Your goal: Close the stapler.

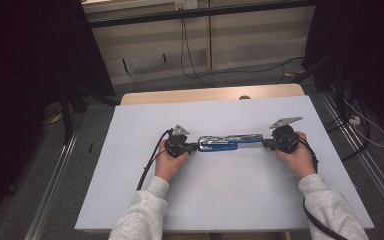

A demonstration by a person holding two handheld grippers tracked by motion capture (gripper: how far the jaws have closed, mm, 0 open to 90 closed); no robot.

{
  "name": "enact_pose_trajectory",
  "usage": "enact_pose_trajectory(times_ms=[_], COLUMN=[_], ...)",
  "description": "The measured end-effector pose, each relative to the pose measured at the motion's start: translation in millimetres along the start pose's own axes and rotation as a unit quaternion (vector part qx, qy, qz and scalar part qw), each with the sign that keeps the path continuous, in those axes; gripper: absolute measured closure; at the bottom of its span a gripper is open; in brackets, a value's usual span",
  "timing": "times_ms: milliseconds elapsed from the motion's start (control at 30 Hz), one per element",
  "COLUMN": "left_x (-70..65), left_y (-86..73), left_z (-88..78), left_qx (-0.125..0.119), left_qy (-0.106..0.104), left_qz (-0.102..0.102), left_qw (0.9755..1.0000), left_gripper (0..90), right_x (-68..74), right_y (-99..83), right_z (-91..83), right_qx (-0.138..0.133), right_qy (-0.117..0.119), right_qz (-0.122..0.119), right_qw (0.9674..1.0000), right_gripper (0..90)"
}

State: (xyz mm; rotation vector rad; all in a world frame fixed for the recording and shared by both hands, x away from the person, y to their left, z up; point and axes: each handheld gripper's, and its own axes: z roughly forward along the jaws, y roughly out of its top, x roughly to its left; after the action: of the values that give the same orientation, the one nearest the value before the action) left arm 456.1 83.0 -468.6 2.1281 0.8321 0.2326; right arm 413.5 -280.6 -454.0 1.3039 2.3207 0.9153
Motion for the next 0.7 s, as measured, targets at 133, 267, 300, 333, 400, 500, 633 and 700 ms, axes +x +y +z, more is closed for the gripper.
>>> enact_pose_trajectory(times_ms=[133, 267, 300, 333, 400, 500, 633, 700], left_x=[-0.2, -1.0, -1.1, -1.4, -2.1, -2.6, -2.8, -2.7], left_y=[-0.1, 0.0, 0.0, 0.0, 0.1, 1.0, 0.9, 1.0], left_z=[0.1, 0.2, 0.1, 0.3, -0.1, -0.5, 0.0, -0.1], left_qx=[-0.001, 0.0, 0.0, 0.0, 0.003, 0.008, 0.006, 0.006], left_qy=[0.0, 0.003, 0.004, 0.005, 0.006, 0.005, 0.008, 0.008], left_qz=[-0.001, -0.004, -0.002, -0.002, -0.001, -0.001, -0.002, -0.003], left_qw=[1.0, 1.0, 1.0, 1.0, 1.0, 1.0, 0.9999, 0.9999], left_gripper=[90.0, 90.0, 90.0, 90.0, 90.0, 90.0, 90.0, 90.0], right_x=[0.6, 0.7, 0.6, 0.5, 0.2, -0.1, 2.0, 3.4], right_y=[0.7, 1.8, 2.0, 2.3, 2.7, 3.4, 5.1, 7.0], right_z=[-1.0, -2.9, -3.2, -3.4, -4.7, -5.7, -5.0, -5.0], right_qx=[-0.002, -0.007, -0.007, -0.009, -0.011, -0.017, -0.021, -0.029], right_qy=[-0.002, -0.004, -0.004, -0.004, -0.002, -0.001, 0.002, 0.005], right_qz=[-0.002, -0.002, -0.003, -0.006, -0.005, -0.002, -0.006, -0.008], right_qw=[1.0, 1.0, 1.0, 0.9999, 0.9999, 0.9999, 0.9997, 0.9996], right_gripper=[90.0, 90.0, 90.0, 90.0, 90.0, 90.0, 90.0, 90.0])
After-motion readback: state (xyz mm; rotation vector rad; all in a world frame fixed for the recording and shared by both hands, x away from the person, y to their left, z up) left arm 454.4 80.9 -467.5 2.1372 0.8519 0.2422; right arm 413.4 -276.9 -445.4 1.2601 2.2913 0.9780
